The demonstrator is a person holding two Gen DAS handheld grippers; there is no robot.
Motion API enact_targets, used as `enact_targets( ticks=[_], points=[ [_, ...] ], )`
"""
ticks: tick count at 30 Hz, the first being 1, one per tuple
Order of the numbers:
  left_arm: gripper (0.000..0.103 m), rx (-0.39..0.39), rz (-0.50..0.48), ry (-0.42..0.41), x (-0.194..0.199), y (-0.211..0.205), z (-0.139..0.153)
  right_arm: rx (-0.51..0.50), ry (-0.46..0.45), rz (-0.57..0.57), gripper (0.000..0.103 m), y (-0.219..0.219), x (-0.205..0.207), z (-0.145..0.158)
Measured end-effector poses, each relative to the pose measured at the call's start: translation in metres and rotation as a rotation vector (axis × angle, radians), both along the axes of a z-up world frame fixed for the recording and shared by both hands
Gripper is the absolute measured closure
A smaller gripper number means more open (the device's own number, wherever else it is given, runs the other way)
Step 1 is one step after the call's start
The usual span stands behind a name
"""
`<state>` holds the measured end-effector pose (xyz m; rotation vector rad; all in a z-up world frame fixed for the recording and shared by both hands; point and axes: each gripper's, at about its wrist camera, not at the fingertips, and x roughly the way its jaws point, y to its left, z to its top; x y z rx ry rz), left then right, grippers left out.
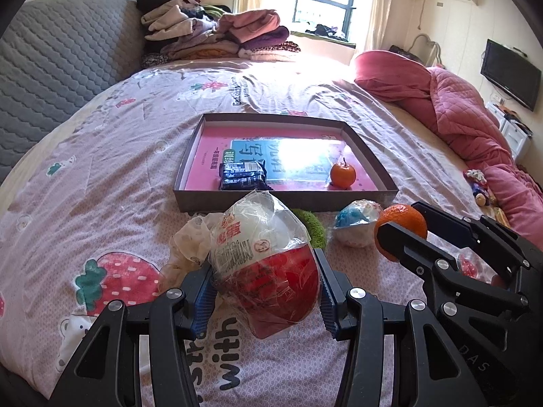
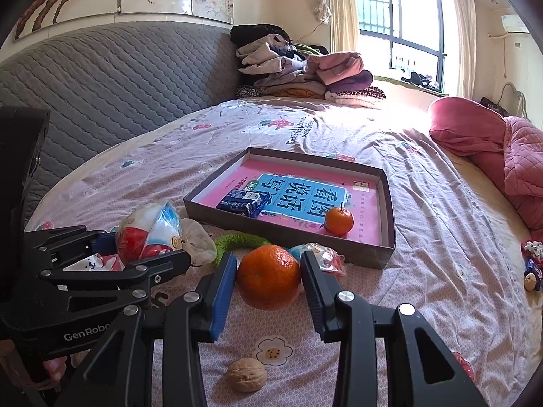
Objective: Organize objects
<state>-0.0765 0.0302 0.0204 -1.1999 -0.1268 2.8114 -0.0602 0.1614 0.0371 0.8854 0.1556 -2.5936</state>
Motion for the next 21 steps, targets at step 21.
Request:
enact_targets(
  ticks=[21],
  points=[
    [0.05, -0.012, 0.009, 0.02, -0.03, -0.001, 0.01, 0.005, 0.062, 0.017, 0.063, -0.004, -0.028, 0.022]
  ],
)
